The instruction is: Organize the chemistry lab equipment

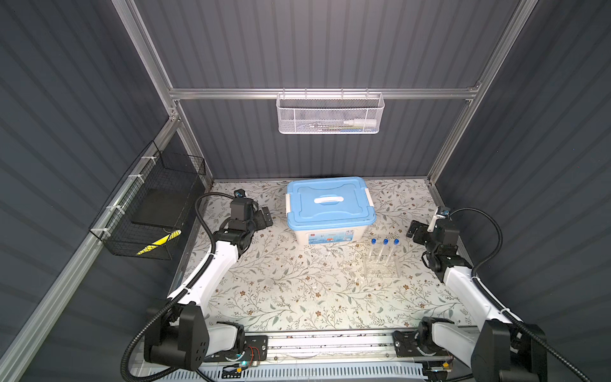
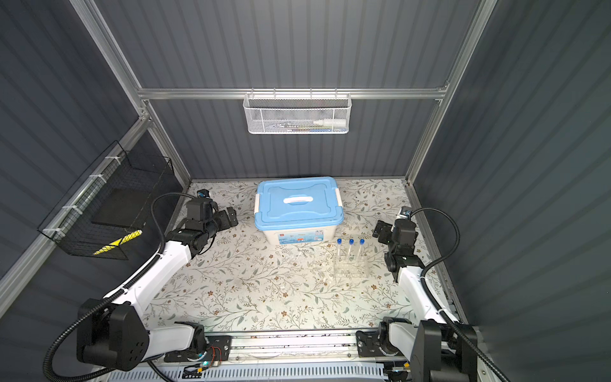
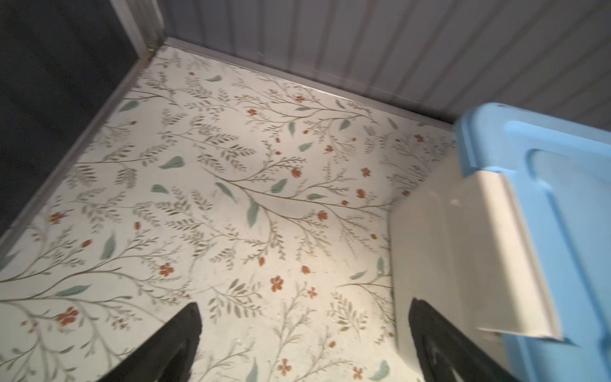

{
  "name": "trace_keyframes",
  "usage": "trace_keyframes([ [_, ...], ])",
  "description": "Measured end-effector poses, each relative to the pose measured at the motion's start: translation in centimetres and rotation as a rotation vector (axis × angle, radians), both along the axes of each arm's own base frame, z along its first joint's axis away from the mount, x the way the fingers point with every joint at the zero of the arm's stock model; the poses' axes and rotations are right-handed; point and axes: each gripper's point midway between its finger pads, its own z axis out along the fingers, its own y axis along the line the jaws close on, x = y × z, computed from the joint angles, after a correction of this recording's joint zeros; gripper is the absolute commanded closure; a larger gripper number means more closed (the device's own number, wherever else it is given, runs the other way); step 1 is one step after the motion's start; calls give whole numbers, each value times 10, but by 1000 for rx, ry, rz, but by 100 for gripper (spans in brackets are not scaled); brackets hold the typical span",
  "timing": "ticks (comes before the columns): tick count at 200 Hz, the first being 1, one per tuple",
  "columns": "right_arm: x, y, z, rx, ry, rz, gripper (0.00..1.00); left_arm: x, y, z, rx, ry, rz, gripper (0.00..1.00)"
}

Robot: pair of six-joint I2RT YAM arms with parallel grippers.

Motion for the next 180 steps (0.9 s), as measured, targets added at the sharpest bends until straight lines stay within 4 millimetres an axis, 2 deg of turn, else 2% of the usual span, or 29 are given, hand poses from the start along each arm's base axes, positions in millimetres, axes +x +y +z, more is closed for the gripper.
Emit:
trace_keyframes([
  [30,-7,-5,-20,-34,-26,-18,1,-9,28,-25,92,31,100,0],
  [72,-7,-2,-45,-42,-67,-1,1,-11,49,-49,189,47,173,0],
  [98,-3,2,-46,-37,-104,24,1,-11,58,-64,248,42,192,0],
  [134,9,6,-36,-35,-190,53,1,-8,63,-79,301,27,190,0],
  [180,8,12,-59,-25,-197,82,1,-2,64,-92,343,-22,155,0],
])
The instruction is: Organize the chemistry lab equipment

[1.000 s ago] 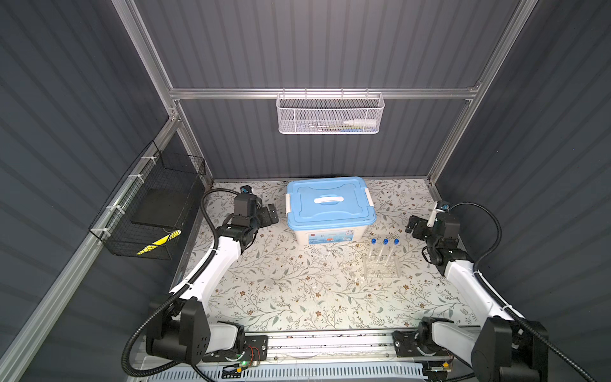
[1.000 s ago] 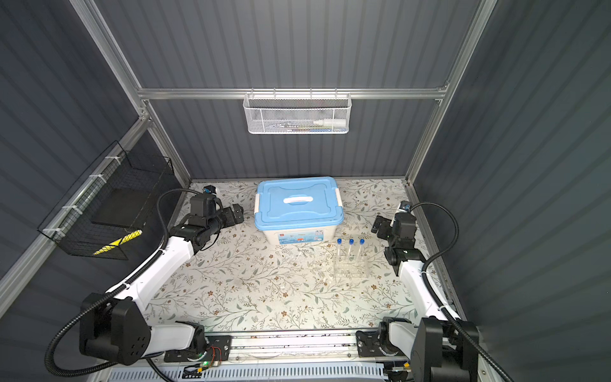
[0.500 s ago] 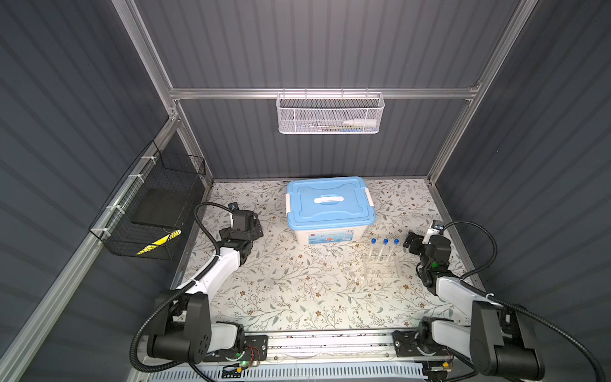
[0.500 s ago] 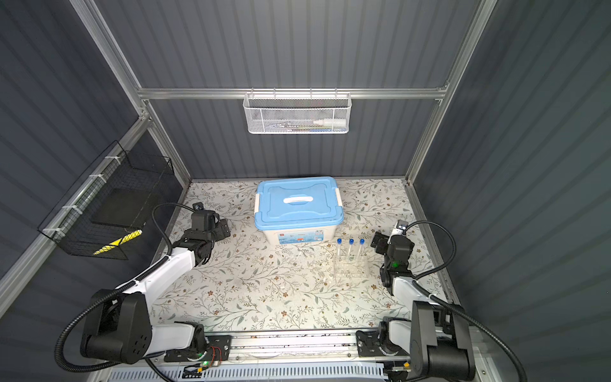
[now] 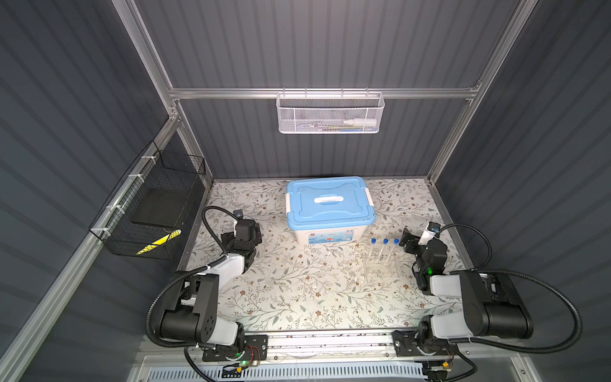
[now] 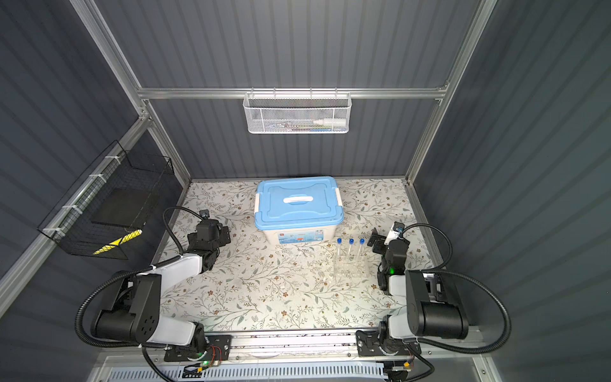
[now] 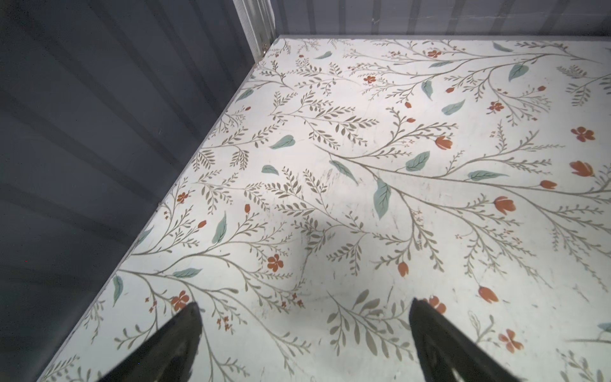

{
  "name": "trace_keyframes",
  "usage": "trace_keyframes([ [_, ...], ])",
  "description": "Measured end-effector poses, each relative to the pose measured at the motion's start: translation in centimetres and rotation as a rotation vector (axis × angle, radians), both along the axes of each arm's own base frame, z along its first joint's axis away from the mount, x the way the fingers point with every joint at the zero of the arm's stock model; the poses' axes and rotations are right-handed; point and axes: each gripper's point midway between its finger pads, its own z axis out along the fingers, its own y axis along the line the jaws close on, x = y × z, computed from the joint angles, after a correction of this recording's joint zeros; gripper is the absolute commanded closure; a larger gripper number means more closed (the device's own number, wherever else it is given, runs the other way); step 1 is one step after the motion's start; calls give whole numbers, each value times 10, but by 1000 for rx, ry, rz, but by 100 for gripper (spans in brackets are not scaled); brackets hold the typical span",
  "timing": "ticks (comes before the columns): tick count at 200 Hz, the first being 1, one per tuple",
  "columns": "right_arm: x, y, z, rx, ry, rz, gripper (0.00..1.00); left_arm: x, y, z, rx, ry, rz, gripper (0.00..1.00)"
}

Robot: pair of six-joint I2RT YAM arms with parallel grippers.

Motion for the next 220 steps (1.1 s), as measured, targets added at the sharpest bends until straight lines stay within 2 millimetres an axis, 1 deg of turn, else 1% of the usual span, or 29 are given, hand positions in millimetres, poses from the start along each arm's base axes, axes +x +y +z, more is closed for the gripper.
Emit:
trace_keyframes([
  [12,-1,1,-2,1,3,3,1,1,0,-5,4,-11,-16,0],
  [26,1,2,4,0,-17,12,1,6,-1,-11,10,-18,-32,0],
  [45,7,6,9,-1,-27,41,1,12,-3,-19,16,-32,-58,0],
  [70,17,8,19,-2,-43,57,1,13,-4,-31,7,-47,-88,0],
  [84,18,8,20,-2,-43,60,1,16,-5,-34,3,-55,-101,0],
  [122,17,10,15,3,-21,68,1,23,-8,-37,-18,-82,-131,0],
  [140,17,10,14,3,-19,71,1,25,-9,-33,-28,-114,-142,0],
  [166,17,11,14,1,-19,72,1,23,-11,-38,-33,-118,-156,0],
  [220,17,11,14,1,-18,72,1,25,-12,-36,-37,-133,-163,0],
])
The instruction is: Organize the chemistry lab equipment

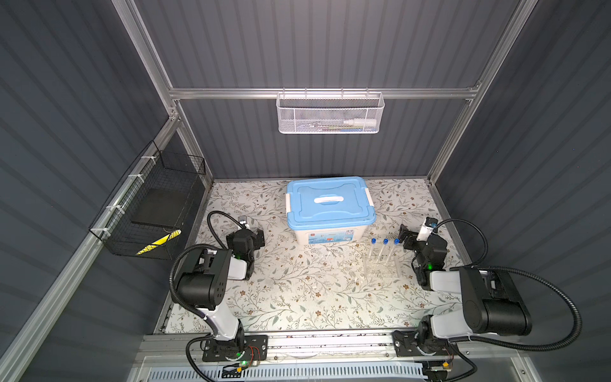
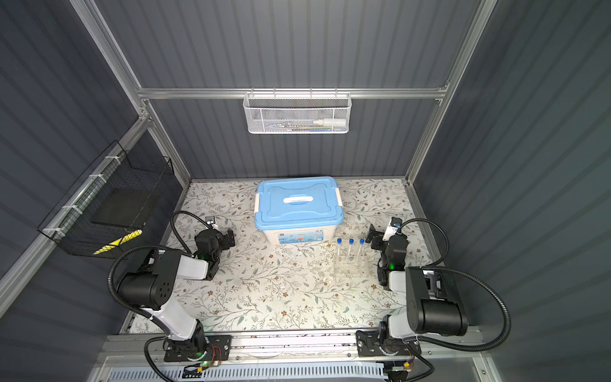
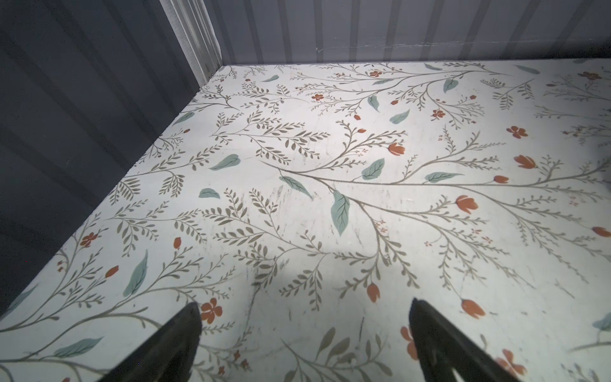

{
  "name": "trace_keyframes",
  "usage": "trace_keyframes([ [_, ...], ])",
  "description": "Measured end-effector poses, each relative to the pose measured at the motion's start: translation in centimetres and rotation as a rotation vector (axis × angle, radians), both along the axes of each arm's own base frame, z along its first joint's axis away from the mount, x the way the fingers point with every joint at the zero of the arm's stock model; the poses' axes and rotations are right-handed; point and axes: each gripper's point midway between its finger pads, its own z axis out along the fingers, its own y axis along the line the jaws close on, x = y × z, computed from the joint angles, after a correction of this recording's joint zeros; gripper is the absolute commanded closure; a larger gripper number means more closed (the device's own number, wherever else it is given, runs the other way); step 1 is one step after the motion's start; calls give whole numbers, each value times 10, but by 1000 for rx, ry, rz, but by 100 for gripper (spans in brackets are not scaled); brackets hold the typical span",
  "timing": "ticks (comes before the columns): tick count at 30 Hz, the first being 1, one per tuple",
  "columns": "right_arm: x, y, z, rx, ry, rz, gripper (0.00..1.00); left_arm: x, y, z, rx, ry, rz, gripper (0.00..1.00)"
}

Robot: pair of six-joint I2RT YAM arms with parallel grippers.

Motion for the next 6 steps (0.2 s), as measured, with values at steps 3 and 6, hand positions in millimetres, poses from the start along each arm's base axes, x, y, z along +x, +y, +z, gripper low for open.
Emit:
trace_keyframes([
  [3,0,0,0,-1,2,0,1,0,0,0,0,0,0,0],
  [6,1,2,-1,-12,12,3,1,0,0,0,0,0,0,0],
])
